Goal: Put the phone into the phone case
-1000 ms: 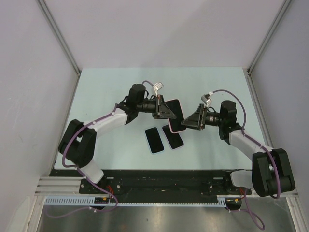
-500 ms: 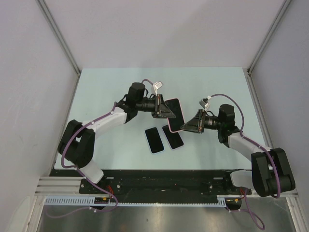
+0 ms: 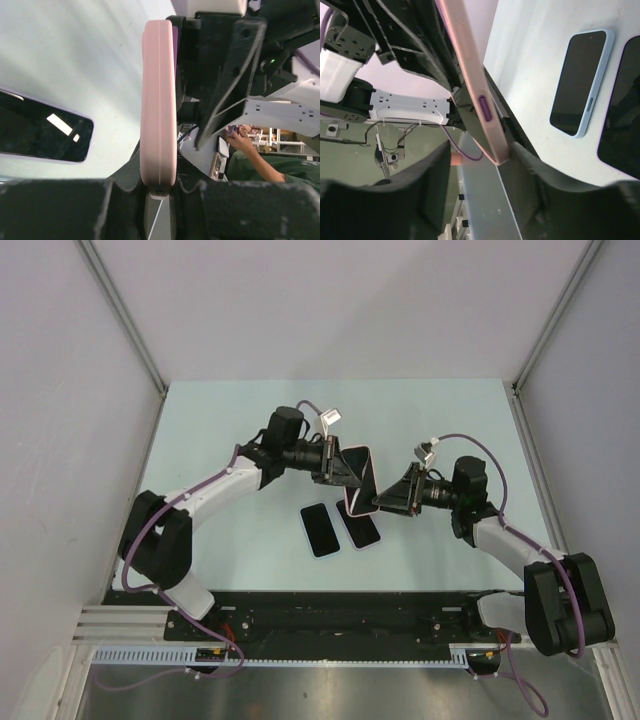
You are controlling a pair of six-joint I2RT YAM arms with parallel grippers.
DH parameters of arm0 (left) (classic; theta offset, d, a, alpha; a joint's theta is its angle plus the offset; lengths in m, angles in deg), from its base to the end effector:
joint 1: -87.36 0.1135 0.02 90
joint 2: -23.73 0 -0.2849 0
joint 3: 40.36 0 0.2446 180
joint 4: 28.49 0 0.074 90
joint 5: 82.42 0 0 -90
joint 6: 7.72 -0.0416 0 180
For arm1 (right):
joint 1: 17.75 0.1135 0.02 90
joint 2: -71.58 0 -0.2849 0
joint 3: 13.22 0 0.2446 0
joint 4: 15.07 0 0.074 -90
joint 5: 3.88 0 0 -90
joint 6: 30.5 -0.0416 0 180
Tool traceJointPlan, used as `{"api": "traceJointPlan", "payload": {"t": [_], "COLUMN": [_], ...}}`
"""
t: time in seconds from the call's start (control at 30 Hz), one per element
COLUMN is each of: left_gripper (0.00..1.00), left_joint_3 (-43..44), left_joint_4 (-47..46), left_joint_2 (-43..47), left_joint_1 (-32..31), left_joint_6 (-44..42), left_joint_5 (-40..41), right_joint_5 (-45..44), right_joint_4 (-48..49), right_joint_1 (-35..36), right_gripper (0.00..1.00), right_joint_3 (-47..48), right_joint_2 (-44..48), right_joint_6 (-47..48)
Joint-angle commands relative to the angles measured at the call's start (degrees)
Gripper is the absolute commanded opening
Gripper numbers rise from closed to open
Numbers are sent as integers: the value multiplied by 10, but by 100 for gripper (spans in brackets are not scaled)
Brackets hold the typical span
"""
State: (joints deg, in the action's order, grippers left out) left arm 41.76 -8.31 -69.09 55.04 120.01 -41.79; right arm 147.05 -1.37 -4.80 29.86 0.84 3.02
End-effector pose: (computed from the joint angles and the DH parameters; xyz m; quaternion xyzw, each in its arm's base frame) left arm 0.2883 -0.2198 0.3008 0.1685 0.7992 -0.5548 0.1586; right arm 0.2200 0.0879 0.2462 -0.0382 0.7464 0.6307 0.2089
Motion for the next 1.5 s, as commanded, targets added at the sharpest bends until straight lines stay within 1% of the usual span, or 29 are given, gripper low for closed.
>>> {"api": "traceJointPlan", "payload": {"t": [0.0, 0.1, 0.2, 0.33, 0.37, 0.53, 0.67, 0.77, 0.8, 0.87, 0.9, 0.97, 1.0, 1.07, 1.1, 1.13, 1.17, 1.2, 1.23, 1.27, 1.3, 1.33, 1.37, 1.4, 1.47], "left_gripper": [0, 0, 0, 0, 0, 0, 0, 0, 0, 0, 0, 0, 0, 0, 0, 0, 0, 0, 0, 0, 0, 0, 0, 0, 0], "left_joint_3": [-6, -22, -36, -47, -52, -60, -64, -68, -67, -59, -57, -43, -39, -30, -28, -28, -24, -24, -18, -17, -15, -14, -13, -15, -26], "left_joint_4": [42, 33, 26, 10, 6, -24, -24, -20, -12, 31, 45, 98, 116, 146, 150, 156, 159, 163, 167, 169, 171, 171, 166, 161, 129], "left_joint_2": [26, 38, 47, 47, 46, 36, 33, 27, 23, 18, 10, -3, -13, -21, -22, -25, -25, -25, -25, -25, -26, -26, -22, -19, -4], "left_joint_1": [2, -2, -11, -19, -20, -27, -29, -29, -29, -29, -29, -28, -28, -28, -28, -28, -29, -29, -29, -29, -29, -29, -28, -29, -27], "left_joint_6": [-61, -57, -61, -57, -56, -35, -37, -39, -44, -69, -75, -97, -102, -112, -113, -113, -115, -115, -115, -116, -115, -116, -113, -108, -88], "left_joint_5": [-35, -74, -97, -119, -124, -149, -149, -142, -137, -106, -92, -52, -39, -18, -3, 5, 12, 21, 23, 24, 24, 19, 13, 9, -9], "right_joint_5": [-6, 3, 13, 24, 26, 33, 36, 39, 39, 37, 35, 30, 29, 21, 16, 11, 6, -9, -16, -24, -36, -40, -41, -32, -17], "right_joint_4": [36, 57, 81, 108, 134, 199, 293, 341, 349, 365, 368, 376, 376, 359, 348, 330, 278, 246, 173, 140, 115, 98, 80, 74, 47], "right_joint_1": [-12, -20, -21, -19, -17, -4, 5, 6, 5, 6, 6, 6, 6, 7, 8, 8, 8, 8, 8, 8, 10, 11, 11, 11, 12], "right_gripper": [61, 69, 71, 72, 72, 72, 69, 58, 50, 39, 27, 17, 10, 1, 0, 0, 0, 0, 0, 0, 0, 0, 2, 17, 30], "right_joint_3": [15, 22, 34, 50, 54, 64, 66, 66, 66, 66, 66, 66, 66, 66, 66, 67, 67, 67, 70, 75, 76, 77, 76, 77, 75], "right_joint_2": [34, 25, 5, -30, -37, -91, -123, -140, -143, -147, -147, -143, -141, -129, -123, -116, -107, -89, -81, -72, -61, -54, -51, -49, -45], "right_joint_6": [14, 16, 9, 0, -13, -48, -100, -139, -144, -158, -161, -169, -169, -158, -149, -132, -96, -69, -43, -19, 19, 28, 33, 36, 45]}}
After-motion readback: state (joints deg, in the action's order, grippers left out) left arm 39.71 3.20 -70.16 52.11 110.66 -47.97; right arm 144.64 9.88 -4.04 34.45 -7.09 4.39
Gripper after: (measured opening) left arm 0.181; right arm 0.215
